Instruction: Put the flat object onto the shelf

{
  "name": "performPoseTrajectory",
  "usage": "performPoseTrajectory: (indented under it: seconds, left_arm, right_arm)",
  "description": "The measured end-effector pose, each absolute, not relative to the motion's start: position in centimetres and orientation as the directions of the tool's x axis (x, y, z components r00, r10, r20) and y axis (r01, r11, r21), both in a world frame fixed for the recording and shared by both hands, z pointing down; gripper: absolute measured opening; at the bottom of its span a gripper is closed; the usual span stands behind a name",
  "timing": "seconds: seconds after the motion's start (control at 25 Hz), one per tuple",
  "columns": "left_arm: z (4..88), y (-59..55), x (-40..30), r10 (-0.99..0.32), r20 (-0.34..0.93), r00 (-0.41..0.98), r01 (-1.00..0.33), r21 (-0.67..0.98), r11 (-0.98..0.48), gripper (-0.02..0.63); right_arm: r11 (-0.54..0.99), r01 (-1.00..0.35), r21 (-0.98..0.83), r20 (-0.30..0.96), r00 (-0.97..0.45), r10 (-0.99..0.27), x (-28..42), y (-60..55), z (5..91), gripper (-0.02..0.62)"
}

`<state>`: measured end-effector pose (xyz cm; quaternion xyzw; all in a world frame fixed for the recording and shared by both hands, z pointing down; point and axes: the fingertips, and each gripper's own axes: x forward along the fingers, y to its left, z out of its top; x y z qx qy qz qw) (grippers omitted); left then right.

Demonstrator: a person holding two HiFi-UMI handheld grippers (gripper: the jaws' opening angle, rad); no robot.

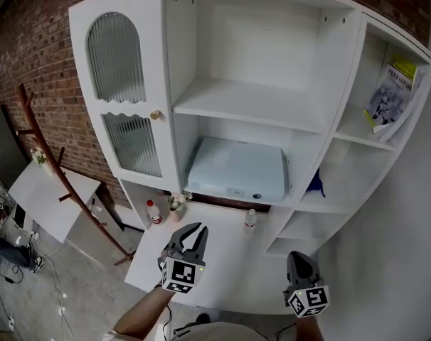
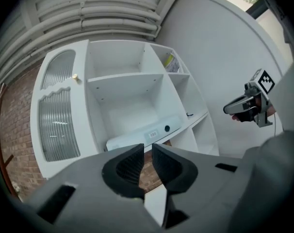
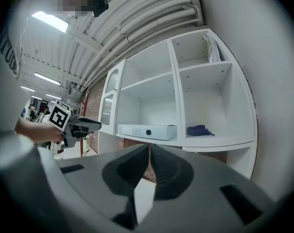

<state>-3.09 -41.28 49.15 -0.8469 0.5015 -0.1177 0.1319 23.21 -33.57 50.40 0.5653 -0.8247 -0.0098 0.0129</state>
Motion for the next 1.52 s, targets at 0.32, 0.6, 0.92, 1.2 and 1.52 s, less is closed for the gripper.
performPoseTrajectory:
  seconds: [0.32,0.6,0.92,1.2,1.52]
  left_arm:
    - [50.3,-38.2,-4.9,-0.878,0.020,0.478,-0.855,-0.218,-0.470,0.040]
    - [51.3,-36.8,-6.8,-0.896,0.018,0.443,-0.882,-0.168,-0.440,0.035]
    - [53.0,-36.1,-8.8,-0.911,0.028,0.411,-0.908,-0.081,-0.412,0.032]
    - [53.6,-35.7,-8.8,-0.907,0.038,0.420,-0.905,-0.061,-0.422,0.032]
    - [53.9,-35.7,-8.9,-0.902,0.042,0.430,-0.901,-0.047,-0.432,0.031]
  right_arm:
    - [0.344,-0.938,0.039,0.012,-0.343,-0.939,23.4,-32.6,51.1,0.034]
    - [0.326,-0.945,0.030,-0.002,-0.326,-0.945,23.9,-32.0,51.1,0.034]
    - [0.323,-0.946,0.031,-0.001,-0.323,-0.946,23.6,-31.7,51.4,0.032]
    - [0.336,-0.941,0.048,-0.009,-0.337,-0.942,22.7,-31.6,50.9,0.030]
    - [0.331,-0.942,0.045,-0.009,-0.332,-0.943,22.4,-31.7,50.8,0.030]
